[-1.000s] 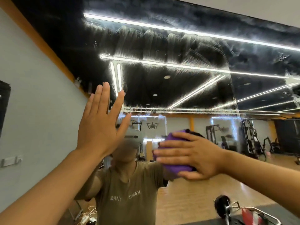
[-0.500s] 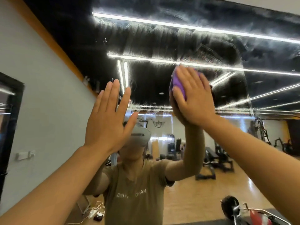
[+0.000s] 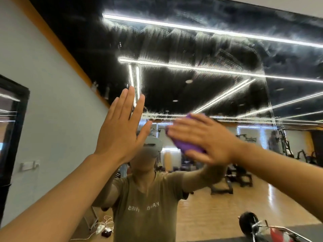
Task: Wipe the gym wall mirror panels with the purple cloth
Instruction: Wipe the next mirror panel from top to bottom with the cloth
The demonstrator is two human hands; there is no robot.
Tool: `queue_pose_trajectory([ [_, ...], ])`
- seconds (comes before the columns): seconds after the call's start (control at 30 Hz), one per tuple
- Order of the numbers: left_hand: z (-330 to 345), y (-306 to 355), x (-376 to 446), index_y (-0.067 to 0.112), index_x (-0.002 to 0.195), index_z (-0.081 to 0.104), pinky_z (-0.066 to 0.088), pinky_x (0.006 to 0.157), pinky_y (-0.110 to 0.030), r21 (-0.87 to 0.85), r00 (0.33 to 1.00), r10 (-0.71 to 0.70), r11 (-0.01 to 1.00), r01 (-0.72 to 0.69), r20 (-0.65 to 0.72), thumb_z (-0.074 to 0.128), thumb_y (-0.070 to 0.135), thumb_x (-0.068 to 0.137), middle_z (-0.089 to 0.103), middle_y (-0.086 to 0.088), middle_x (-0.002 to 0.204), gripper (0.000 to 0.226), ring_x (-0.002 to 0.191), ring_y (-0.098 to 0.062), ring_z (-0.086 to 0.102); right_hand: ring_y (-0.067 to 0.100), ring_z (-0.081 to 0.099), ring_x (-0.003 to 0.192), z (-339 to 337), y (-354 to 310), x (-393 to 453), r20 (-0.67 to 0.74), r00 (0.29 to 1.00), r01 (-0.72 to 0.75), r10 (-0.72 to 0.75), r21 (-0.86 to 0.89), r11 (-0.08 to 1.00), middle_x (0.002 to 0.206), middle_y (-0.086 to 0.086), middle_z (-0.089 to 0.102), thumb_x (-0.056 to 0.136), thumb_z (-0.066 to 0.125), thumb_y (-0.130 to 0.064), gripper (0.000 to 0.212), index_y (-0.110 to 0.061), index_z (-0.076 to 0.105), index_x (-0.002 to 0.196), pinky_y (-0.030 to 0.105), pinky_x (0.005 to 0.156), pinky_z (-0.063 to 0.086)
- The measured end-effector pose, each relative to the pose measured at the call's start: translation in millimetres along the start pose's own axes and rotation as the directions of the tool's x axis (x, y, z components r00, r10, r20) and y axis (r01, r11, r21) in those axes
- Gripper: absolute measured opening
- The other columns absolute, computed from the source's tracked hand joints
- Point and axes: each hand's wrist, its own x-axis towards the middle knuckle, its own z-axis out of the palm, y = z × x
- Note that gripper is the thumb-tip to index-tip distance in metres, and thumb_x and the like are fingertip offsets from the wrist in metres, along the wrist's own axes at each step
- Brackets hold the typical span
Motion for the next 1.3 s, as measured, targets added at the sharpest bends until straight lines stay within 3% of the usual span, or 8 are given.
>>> queue_pose_trajectory([
  [0.1, -3, -3, -7, 0.010, 0.161, 0.014, -0.006, 0.124, -0.029, 0.012, 1.000, 0.028, 1.000, -0.028, 0.005, 0.020, 0.053, 0.105, 0.008, -0.012, 0.168, 0.071, 0.156, -0.025, 0.004, 0.017, 0.018, 0.155, -18, 43, 34, -0.192, 0.910, -0.365, 0.368, 0.051, 0.930, 0.165, -0.004, 0.026, 0.102, 0.029, -0.050, 0.062, -0.025, 0.026, 0.158, 0.036, 0.125, 0.003],
  [0.27, -7, -10, -24, 0.008, 0.160, 0.016, -0.001, 0.125, -0.031, 0.012, 0.998, 0.055, 0.998, -0.055, 0.039, 0.022, 0.051, 0.105, 0.010, -0.009, 0.168, 0.070, 0.156, -0.022, 0.006, 0.016, 0.003, 0.156, -26, 68, 81, -0.238, 0.485, -0.804, 0.841, 0.258, 0.536, 0.170, -0.004, 0.010, 0.106, 0.024, -0.046, 0.062, -0.022, 0.014, 0.162, 0.040, 0.126, -0.001],
  [0.33, -7, -14, -28, 0.009, 0.161, 0.016, 0.000, 0.125, -0.033, 0.012, 0.996, 0.067, 0.998, -0.067, 0.054, 0.018, 0.053, 0.106, 0.010, -0.008, 0.169, 0.070, 0.156, -0.021, 0.004, 0.016, 0.006, 0.156, -20, 50, 81, -0.278, 0.518, -0.779, 0.809, 0.237, 0.581, 0.169, -0.003, 0.013, 0.104, 0.024, -0.047, 0.063, -0.021, 0.017, 0.162, 0.041, 0.126, 0.000],
  [0.57, -7, -14, -29, 0.009, 0.160, 0.017, 0.001, 0.125, -0.033, -0.005, 0.997, 0.072, 0.997, -0.072, 0.036, 0.016, 0.052, 0.106, 0.011, -0.008, 0.168, 0.070, 0.156, -0.021, 0.007, 0.019, 0.014, 0.156, 16, -60, 12, -0.112, 0.961, -0.263, 0.254, -0.074, 0.962, 0.167, -0.002, 0.021, 0.103, 0.032, -0.050, 0.064, -0.021, 0.027, 0.160, 0.047, 0.126, 0.009],
  [0.83, -9, -17, -29, 0.009, 0.160, 0.019, 0.000, 0.125, -0.030, -0.025, 0.995, 0.075, 0.997, -0.073, 0.059, 0.015, 0.053, 0.106, 0.014, -0.008, 0.167, 0.069, 0.155, -0.020, 0.008, 0.012, 0.011, 0.156, 17, -58, -21, 0.135, 0.954, 0.281, -0.266, -0.108, 0.954, 0.168, -0.011, 0.017, 0.104, 0.032, -0.050, 0.061, -0.029, 0.022, 0.161, 0.043, 0.126, 0.001],
  [1.03, -12, -22, -33, 0.011, 0.160, 0.021, 0.000, 0.125, -0.028, -0.047, 0.995, 0.079, 0.996, -0.076, 0.066, 0.028, 0.049, 0.105, 0.015, -0.004, 0.168, 0.067, 0.155, -0.016, 0.007, 0.015, 0.017, 0.155, -11, 19, 41, -0.120, 0.978, -0.172, 0.171, 0.008, 0.985, 0.165, -0.008, 0.025, 0.101, 0.031, -0.051, 0.061, -0.029, 0.025, 0.158, 0.038, 0.126, 0.003],
  [1.17, -15, -28, -43, 0.013, 0.160, 0.020, 0.002, 0.125, -0.031, -0.033, 0.997, 0.035, 0.999, -0.033, 0.072, 0.023, 0.053, 0.105, 0.014, -0.003, 0.168, 0.069, 0.156, -0.018, 0.009, 0.015, 0.009, 0.156, -31, 61, 86, -0.231, 0.741, -0.616, 0.630, 0.140, 0.775, 0.168, -0.006, 0.016, 0.100, 0.019, -0.055, 0.066, -0.029, 0.016, 0.160, 0.033, 0.123, -0.003],
  [1.3, -21, -44, -50, 0.013, 0.161, 0.020, -0.001, 0.125, -0.029, -0.018, 0.998, 0.015, 1.000, -0.014, 0.060, 0.021, 0.057, 0.105, 0.014, -0.004, 0.169, 0.071, 0.156, -0.017, 0.007, 0.016, 0.007, 0.156, -20, 42, 102, -0.294, 0.587, -0.729, 0.755, 0.214, 0.650, 0.169, -0.004, 0.015, 0.101, 0.018, -0.052, 0.067, -0.023, 0.020, 0.162, 0.041, 0.126, 0.001],
])
